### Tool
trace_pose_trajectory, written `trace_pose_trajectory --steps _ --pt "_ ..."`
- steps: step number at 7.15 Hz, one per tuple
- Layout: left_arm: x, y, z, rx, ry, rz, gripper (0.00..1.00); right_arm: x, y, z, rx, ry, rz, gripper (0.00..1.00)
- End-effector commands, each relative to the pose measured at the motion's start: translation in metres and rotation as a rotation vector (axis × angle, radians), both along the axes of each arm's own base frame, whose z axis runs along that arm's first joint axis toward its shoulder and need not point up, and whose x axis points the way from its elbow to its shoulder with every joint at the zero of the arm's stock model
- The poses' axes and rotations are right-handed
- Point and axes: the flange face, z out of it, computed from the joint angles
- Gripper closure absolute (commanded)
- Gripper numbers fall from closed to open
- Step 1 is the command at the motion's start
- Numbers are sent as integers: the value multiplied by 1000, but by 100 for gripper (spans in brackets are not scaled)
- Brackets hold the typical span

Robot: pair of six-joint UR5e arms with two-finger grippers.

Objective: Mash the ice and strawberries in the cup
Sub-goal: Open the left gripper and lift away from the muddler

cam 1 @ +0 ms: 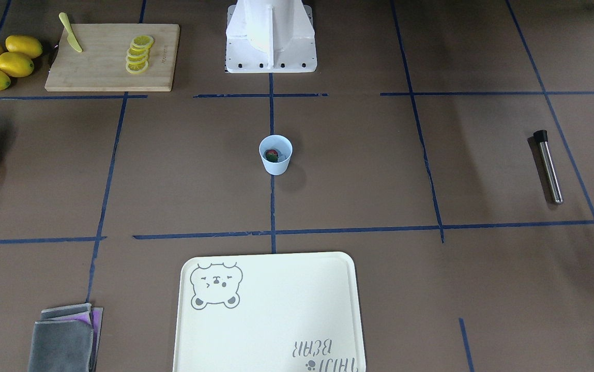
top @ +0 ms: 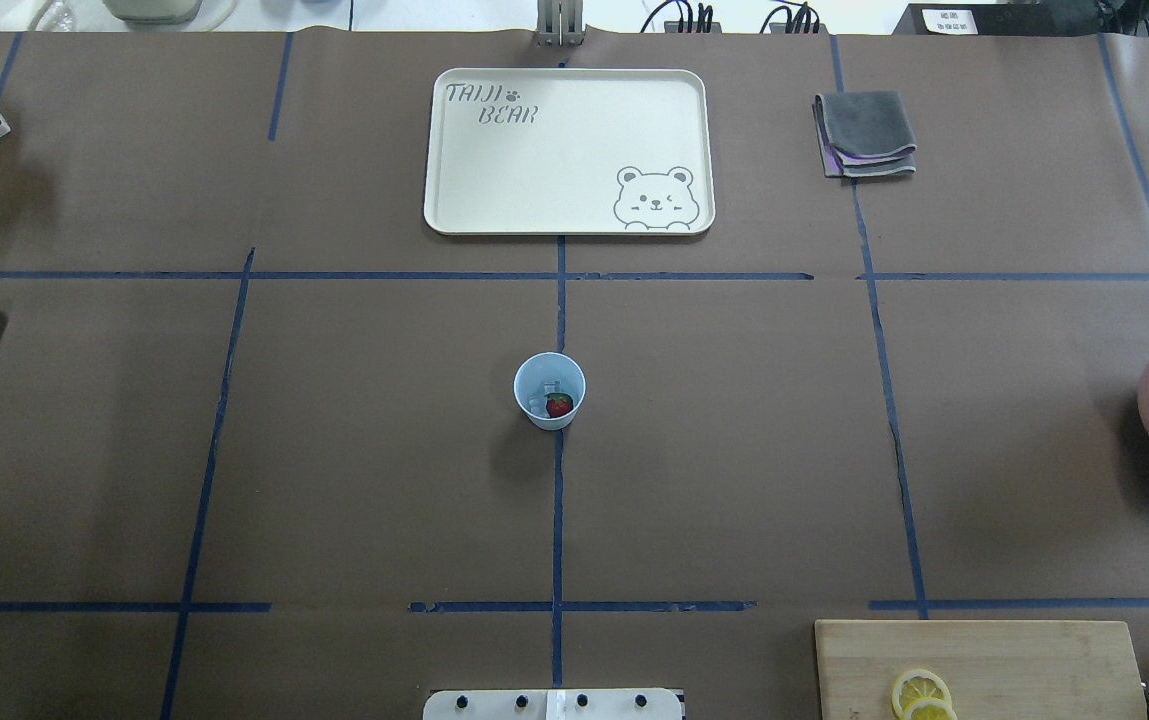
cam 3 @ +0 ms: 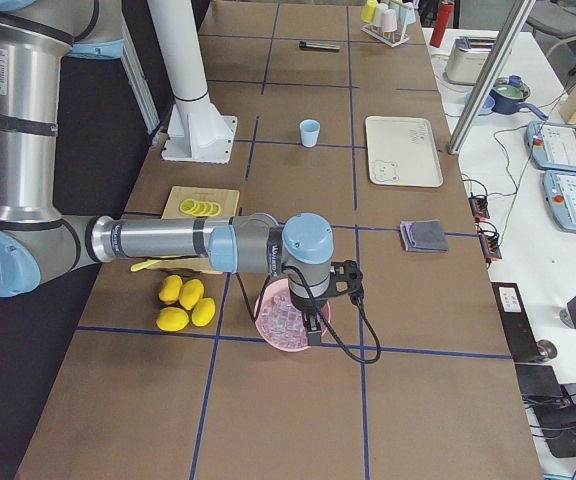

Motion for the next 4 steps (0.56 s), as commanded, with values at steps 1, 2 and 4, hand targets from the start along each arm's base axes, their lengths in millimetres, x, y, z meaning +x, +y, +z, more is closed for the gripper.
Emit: trace_pose_trajectory --steps 1,2,4 --pt "0 1 2 -3 0 3 0 -1 1 1 -1 1 -2 0" --pt "0 2 3 -4 0 3 0 -1 1 1 -3 1 -2 0" --pt "0 5 4 -6 0 3 0 -4 2 3 -6 -1 -10 0"
